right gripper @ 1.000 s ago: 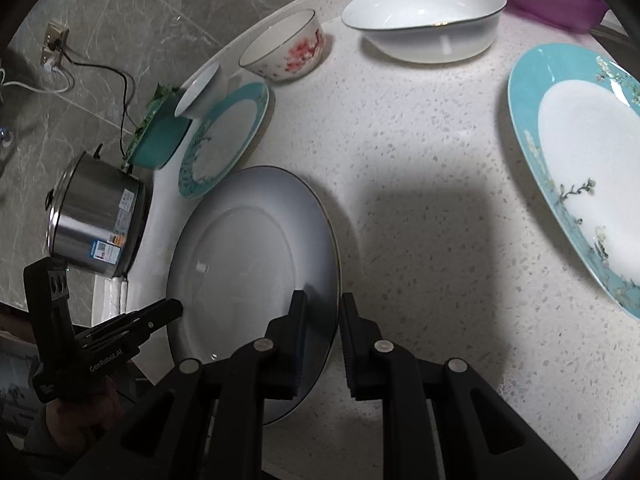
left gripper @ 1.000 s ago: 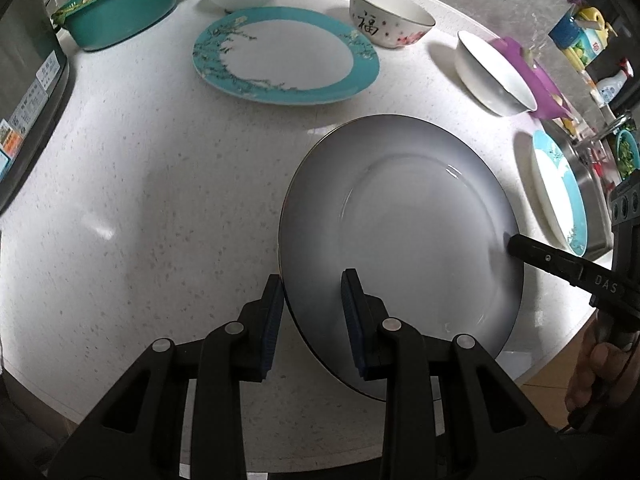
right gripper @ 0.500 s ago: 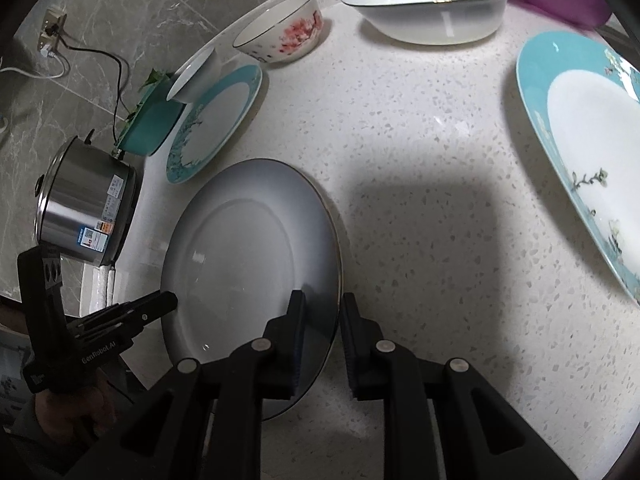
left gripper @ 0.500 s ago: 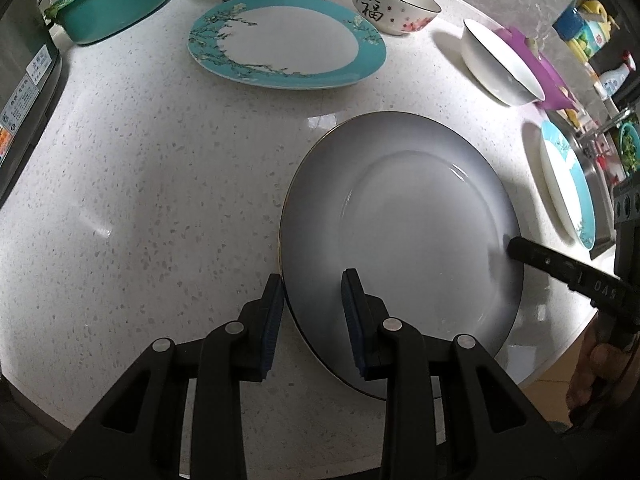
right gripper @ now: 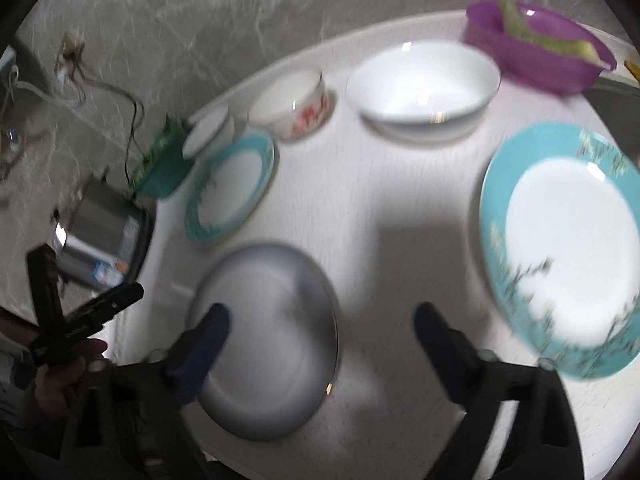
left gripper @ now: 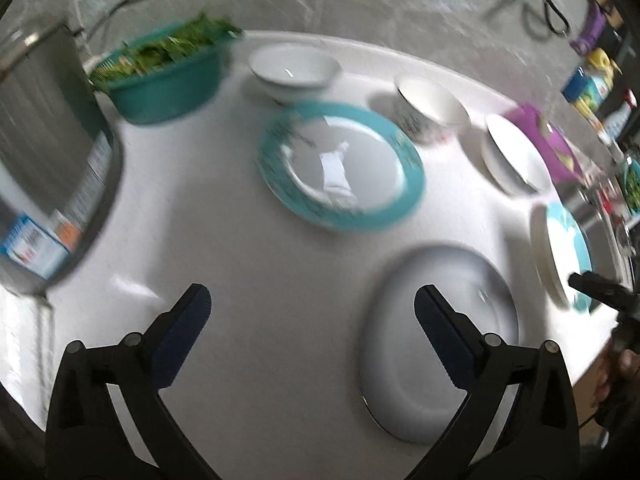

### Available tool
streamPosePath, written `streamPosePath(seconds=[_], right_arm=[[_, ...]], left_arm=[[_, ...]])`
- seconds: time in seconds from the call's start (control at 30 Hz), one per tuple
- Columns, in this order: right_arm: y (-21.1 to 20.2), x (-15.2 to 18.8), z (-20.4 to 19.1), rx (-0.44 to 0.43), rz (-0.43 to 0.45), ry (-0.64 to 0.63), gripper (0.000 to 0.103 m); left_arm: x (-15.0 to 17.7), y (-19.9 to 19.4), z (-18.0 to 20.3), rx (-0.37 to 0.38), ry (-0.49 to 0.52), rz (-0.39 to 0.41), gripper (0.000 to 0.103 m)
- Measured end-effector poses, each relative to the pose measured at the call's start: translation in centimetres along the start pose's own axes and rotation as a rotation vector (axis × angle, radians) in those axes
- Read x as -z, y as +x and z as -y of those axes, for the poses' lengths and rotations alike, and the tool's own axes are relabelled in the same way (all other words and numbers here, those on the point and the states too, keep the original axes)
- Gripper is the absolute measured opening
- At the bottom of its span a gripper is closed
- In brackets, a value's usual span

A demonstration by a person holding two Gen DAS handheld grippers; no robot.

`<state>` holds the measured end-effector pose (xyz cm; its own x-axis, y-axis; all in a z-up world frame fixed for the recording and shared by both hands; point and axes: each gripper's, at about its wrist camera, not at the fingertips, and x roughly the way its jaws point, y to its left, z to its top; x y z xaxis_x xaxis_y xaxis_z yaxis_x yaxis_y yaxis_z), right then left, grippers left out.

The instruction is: Organize plates and bowls

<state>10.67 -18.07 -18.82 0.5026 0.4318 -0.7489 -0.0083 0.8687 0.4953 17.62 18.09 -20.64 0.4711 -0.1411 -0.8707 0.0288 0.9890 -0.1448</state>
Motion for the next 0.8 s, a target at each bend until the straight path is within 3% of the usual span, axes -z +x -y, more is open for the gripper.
streamPosePath(seconds=[0.17, 0.37, 0.5, 0.7, 0.8], right_arm=[[-0.3, -3.5, -0.3, -0.182, 0.049, 0.121, 0.103], [3.8, -7.1, -4.2, -0.294, 0.025, 0.079, 0.103], [7.5, -9.1, -5.4, -0.297, -0.036, 0.067, 0.103], [12.6, -11.2, -5.2, -0.275, -0.117, 0.070, 0.076], [15.1, -11.9, -5.0, -0.268, -0.148, 0.079, 0.074]], left_arm=[[-3.7, 0.1, -1.3, -0.059, 0.022, 0.070, 0.103], [-7.9, 4.0, -2.4, -0.017, 0.037, 0.042, 0.103], [-9.5, 7.0, -3.7, 0.008, -0.003, -0.042, 0.103], [-11.5, 11.1, -5.7, 0.031, -0.040, -0.110, 0.102], [-11.9, 12.7, -5.3, 0.045, -0.019, -0.132, 0.102]])
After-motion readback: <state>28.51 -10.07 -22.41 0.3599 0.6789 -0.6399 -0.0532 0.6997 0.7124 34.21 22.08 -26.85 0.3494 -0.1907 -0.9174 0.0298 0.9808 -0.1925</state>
